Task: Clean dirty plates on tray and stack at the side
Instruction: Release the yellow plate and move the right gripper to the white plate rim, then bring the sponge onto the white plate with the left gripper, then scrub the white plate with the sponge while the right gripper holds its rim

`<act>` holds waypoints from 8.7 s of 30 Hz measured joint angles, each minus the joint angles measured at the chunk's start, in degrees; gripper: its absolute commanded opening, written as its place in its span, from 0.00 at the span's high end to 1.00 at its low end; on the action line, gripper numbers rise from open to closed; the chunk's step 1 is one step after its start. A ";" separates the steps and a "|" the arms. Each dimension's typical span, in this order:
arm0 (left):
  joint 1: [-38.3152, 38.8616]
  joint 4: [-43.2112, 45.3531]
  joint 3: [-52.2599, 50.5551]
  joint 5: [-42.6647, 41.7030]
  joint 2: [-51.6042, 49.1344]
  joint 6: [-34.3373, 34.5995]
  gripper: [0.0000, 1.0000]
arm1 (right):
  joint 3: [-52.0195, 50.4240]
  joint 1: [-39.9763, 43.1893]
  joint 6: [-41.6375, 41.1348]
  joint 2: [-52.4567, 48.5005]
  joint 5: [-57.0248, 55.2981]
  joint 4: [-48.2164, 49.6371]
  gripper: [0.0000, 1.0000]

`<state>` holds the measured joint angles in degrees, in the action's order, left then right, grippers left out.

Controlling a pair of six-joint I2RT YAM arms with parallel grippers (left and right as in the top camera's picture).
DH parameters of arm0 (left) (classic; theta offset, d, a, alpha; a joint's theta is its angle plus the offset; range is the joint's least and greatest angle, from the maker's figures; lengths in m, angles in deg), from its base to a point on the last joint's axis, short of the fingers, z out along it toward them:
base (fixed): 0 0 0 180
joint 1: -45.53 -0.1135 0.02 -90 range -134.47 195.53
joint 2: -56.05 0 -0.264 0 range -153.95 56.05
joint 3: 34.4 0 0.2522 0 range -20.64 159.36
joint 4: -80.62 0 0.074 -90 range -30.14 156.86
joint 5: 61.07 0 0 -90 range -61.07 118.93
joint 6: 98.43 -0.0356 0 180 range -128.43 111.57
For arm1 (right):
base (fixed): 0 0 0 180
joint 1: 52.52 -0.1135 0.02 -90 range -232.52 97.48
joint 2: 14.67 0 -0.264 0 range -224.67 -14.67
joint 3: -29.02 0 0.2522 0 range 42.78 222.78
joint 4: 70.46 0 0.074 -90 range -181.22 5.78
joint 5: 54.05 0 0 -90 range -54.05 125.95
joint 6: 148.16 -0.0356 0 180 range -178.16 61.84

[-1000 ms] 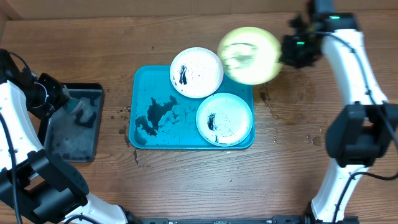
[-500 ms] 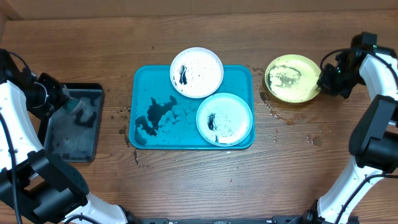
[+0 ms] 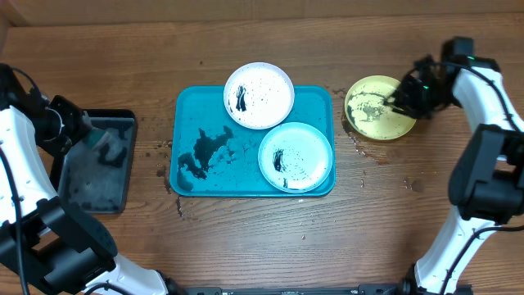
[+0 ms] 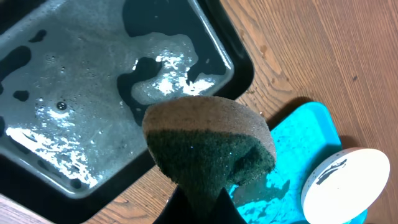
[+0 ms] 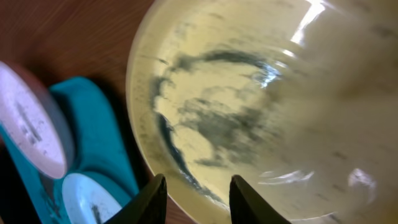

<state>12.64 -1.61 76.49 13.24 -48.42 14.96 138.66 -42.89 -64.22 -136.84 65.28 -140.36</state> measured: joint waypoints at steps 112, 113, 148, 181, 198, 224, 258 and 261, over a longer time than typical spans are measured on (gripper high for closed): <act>37.79 16.79 -10.43 3.17 -10.62 0.26 0.96 | 4.52 -45.29 -13.22 -8.61 -19.71 15.63 0.96; 37.79 16.81 -10.45 2.80 -11.87 0.28 0.96 | 4.52 -45.29 -13.22 -8.61 -19.71 15.63 0.96; 38.34 3.23 1.97 5.14 -20.37 -8.13 0.96 | 4.63 -45.88 -13.62 -8.83 -19.26 15.76 0.96; 40.24 2.64 -2.93 33.20 -20.20 6.10 0.96 | 4.68 -46.47 -13.66 -8.94 -18.21 15.87 0.96; 39.26 -0.55 1.09 6.51 -20.33 -11.47 0.56 | 4.72 -45.92 -13.60 -8.94 -18.82 15.69 0.96; 39.26 -0.55 -1.62 11.58 -20.33 -12.37 0.96 | 4.74 -45.90 -13.60 -8.94 -18.88 15.67 0.96; 39.58 7.72 -0.13 3.37 -20.33 -2.91 0.96 | 5.05 -44.76 -13.79 -9.05 -19.34 15.56 0.96; 40.13 9.09 -0.68 1.05 -20.33 -3.06 0.96 | 5.05 -44.76 -13.79 -9.05 -19.45 15.56 0.96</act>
<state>52.77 7.48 75.81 14.29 -68.74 11.90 143.71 -87.65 -78.01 -145.89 45.82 -124.80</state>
